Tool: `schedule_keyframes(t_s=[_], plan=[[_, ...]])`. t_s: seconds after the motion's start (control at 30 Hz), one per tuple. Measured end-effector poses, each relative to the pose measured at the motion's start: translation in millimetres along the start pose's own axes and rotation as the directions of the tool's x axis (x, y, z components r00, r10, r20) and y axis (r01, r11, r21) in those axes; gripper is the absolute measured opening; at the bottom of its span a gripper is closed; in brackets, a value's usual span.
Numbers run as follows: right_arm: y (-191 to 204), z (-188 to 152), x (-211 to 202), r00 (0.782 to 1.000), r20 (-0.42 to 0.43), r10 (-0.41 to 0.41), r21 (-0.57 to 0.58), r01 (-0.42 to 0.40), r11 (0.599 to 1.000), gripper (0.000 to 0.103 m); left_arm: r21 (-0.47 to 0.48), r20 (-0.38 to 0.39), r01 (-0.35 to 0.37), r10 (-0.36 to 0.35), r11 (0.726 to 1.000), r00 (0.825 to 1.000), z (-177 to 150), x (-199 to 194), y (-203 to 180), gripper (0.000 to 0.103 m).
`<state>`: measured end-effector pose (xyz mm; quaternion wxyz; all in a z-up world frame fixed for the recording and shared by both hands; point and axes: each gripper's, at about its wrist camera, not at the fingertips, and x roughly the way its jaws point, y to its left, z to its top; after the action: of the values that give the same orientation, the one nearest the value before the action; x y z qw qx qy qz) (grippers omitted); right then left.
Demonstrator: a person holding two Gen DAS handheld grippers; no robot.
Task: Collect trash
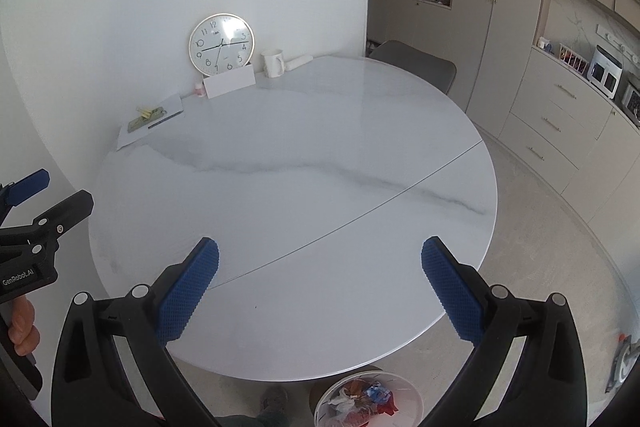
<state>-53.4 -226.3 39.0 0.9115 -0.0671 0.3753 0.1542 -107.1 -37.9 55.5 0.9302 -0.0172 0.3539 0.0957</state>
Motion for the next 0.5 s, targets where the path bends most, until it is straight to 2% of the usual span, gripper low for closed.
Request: schedule_keyframes(t_s=[0.27,0.5], plan=[[-9.1,3.2,-22.5,0.999,0.047,-0.024,-0.033,0.025,0.999,0.101,-0.041,0.042,0.013,-0.011,0.999,0.999,0.6,-14.9,-14.5,0.095],[-31.1,0.2,-31.6,0.999,0.05,-0.013,-0.046,0.015,0.999,0.101,-0.058,0.047,0.009,-0.006,0.998,0.999,-3.2,-22.9,-40.0,0.095]])
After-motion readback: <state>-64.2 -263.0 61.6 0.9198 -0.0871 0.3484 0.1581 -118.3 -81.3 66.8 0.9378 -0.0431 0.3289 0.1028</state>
